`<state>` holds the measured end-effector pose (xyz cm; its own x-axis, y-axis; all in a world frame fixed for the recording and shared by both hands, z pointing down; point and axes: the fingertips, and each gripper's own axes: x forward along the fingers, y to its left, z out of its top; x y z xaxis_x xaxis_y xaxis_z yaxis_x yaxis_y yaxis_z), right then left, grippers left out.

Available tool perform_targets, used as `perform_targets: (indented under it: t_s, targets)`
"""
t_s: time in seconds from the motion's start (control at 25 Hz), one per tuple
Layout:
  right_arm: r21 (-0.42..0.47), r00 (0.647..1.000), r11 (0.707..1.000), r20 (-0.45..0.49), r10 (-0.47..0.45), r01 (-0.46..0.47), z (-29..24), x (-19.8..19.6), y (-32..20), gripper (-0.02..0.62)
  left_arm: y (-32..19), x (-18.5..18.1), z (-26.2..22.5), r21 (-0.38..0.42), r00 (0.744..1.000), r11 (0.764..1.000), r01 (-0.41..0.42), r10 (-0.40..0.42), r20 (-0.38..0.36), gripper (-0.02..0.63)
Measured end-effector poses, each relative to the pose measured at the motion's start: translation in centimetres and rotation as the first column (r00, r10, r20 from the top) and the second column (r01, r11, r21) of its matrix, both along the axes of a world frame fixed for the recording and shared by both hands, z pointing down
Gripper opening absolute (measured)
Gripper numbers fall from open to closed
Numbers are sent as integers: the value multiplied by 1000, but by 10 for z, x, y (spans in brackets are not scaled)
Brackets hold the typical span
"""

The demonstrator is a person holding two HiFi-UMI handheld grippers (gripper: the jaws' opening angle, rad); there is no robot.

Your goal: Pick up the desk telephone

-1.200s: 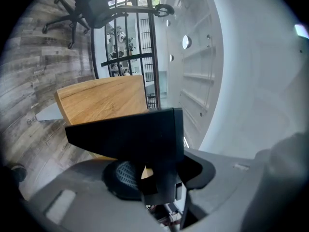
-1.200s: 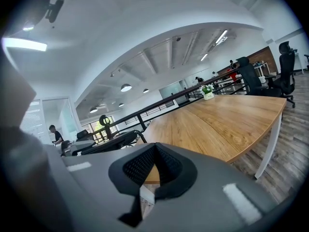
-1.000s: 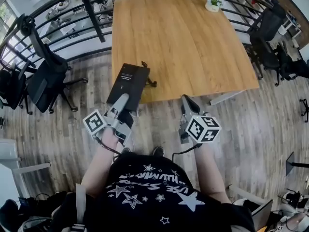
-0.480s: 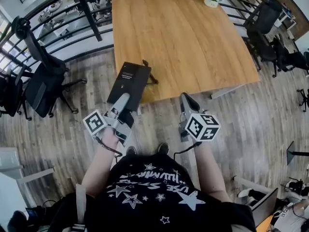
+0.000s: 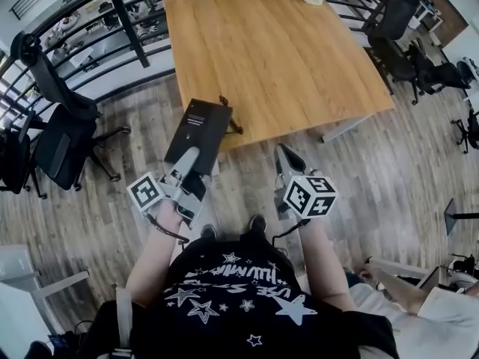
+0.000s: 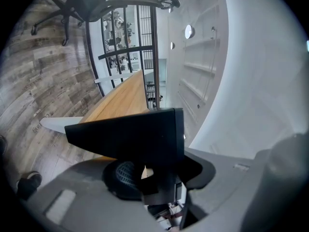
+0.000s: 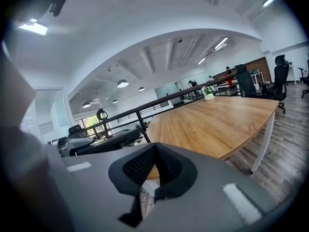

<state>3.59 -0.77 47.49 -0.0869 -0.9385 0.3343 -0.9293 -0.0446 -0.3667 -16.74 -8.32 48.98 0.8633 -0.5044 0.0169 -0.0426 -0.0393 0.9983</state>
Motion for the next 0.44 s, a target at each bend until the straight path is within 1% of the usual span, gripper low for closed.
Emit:
perform_targets:
  t_s: [0.44]
  targets:
    - [9,999,999,-10,37,-37,-3,-36,22,0,15,-32,1,6,999,999,-49,49,-4,192]
